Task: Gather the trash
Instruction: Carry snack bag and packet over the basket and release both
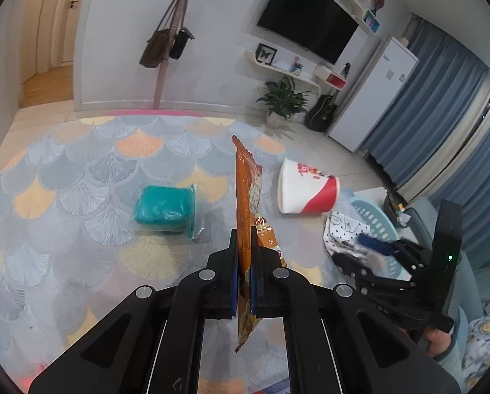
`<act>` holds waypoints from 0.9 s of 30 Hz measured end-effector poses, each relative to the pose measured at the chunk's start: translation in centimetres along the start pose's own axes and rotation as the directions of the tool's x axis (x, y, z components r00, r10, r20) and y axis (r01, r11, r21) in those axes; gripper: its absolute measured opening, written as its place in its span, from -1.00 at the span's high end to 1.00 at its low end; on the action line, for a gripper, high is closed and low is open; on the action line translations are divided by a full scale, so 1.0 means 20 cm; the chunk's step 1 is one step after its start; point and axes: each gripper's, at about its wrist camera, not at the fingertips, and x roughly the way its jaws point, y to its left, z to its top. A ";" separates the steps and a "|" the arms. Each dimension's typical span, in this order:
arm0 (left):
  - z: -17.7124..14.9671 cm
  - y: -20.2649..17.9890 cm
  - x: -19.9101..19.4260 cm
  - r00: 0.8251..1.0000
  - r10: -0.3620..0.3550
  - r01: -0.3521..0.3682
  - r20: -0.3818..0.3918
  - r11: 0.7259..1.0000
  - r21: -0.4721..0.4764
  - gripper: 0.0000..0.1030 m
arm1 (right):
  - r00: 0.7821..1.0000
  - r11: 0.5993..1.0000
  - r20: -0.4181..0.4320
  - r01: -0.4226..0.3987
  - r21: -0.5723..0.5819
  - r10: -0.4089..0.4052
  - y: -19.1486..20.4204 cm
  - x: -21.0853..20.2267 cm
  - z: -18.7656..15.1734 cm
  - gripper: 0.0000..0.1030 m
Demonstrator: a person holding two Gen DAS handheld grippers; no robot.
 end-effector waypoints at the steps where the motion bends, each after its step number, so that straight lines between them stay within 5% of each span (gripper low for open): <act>1: 0.00 -0.01 -0.01 1.000 0.001 -0.001 0.003 1.000 0.005 0.93 | 1.000 1.000 0.000 -0.006 0.002 0.006 0.00 0.00 0.00 0.36; 8: 0.00 -0.10 -0.01 1.000 -0.018 0.017 0.002 0.998 0.062 0.93 | 0.998 0.999 0.052 -0.022 0.033 0.020 -0.01 -0.09 0.00 0.89; 17: 0.05 -0.28 -0.02 0.998 -0.065 0.062 0.016 0.987 0.151 0.93 | 0.977 0.994 0.213 -0.013 0.113 -0.011 -0.14 -0.37 0.01 0.95; 27: 0.15 -0.63 0.10 0.988 -0.157 0.154 -0.010 0.953 0.259 0.93 | 0.955 0.973 0.279 0.038 0.227 -0.103 -0.41 -0.57 -0.05 0.95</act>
